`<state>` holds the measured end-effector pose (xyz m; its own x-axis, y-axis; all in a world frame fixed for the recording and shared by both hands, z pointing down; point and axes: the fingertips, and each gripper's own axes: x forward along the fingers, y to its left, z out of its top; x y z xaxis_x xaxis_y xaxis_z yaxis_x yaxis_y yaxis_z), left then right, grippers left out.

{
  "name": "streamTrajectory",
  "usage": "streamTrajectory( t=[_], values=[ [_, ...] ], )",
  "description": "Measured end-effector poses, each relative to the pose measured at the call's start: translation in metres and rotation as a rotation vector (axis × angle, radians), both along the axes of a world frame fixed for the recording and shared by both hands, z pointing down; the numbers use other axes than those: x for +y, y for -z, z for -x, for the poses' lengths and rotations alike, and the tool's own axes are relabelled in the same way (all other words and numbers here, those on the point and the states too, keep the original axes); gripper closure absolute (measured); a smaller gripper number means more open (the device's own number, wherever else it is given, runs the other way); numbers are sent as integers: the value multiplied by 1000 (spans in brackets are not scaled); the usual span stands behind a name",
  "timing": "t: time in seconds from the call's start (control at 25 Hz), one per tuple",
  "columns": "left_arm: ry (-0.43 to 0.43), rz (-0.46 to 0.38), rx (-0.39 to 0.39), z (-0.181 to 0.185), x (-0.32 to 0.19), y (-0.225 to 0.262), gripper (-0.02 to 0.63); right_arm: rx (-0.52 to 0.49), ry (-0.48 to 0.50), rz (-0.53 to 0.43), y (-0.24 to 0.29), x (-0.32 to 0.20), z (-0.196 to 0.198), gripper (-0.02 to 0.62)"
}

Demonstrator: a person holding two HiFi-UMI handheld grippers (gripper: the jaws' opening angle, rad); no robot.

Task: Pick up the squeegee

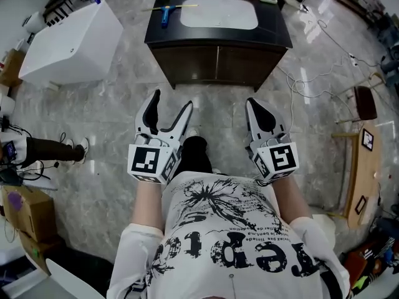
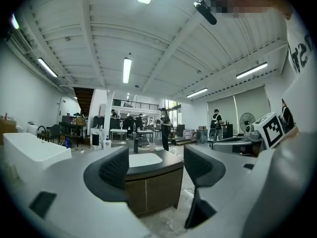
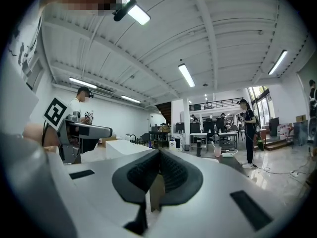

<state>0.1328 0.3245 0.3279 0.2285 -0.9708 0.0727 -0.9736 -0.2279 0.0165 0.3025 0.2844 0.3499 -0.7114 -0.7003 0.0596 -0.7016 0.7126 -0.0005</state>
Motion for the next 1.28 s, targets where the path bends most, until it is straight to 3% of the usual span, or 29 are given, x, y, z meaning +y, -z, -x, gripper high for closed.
streamTrajectory(
  t=[0.32,0.6,0.92,1.08,1.28],
  values=[
    [16,26,7,70,-94,-19,270,33,1,10,-13,-94,67,581],
    [7,71,35,173,-226,-35,270,68,-13,36,-19,-223,170,581],
    [-32,93,14,283,-370,-32,270,94,-23,36,-12,-357,287,581],
    [-30,119,22,311,-415,-40,270,104,-31,44,-14,-397,314,581],
    [-54,176,18,321,-464,-65,270,112,-41,88,-32,-443,329,581]
  ],
)
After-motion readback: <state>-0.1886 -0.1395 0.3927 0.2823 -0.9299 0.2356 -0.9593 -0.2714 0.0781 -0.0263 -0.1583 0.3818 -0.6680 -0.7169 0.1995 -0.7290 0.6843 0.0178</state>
